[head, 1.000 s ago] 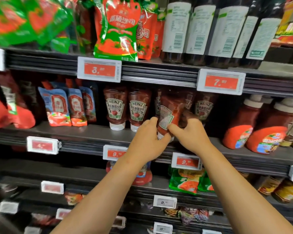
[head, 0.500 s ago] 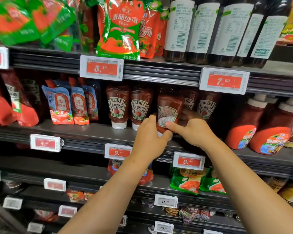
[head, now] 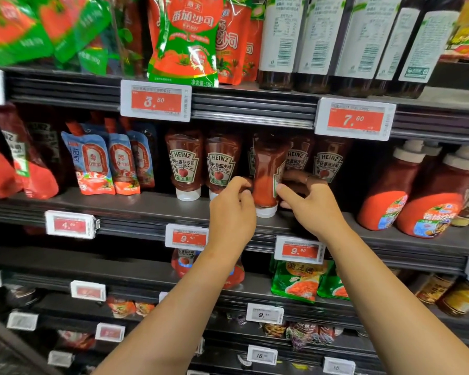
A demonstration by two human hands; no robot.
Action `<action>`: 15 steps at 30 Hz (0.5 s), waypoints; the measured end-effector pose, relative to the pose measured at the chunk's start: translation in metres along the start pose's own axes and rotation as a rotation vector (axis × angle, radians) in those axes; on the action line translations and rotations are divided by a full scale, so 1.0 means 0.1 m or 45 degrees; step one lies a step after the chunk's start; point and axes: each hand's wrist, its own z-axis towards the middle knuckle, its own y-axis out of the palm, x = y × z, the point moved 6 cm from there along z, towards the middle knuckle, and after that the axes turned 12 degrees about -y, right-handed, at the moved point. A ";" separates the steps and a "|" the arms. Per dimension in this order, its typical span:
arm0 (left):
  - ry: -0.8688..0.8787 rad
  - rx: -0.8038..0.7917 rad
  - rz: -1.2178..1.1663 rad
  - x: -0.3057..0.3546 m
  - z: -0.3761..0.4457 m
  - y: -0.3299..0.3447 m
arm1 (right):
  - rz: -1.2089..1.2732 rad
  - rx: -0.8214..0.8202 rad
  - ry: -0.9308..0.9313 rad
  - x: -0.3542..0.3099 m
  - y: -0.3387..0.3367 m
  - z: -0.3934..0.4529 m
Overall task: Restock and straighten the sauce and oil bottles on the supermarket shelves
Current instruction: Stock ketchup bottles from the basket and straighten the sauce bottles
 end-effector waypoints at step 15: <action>-0.126 -0.123 0.154 -0.03 0.08 0.16 | 0.008 0.083 -0.006 0.00 0.13 0.01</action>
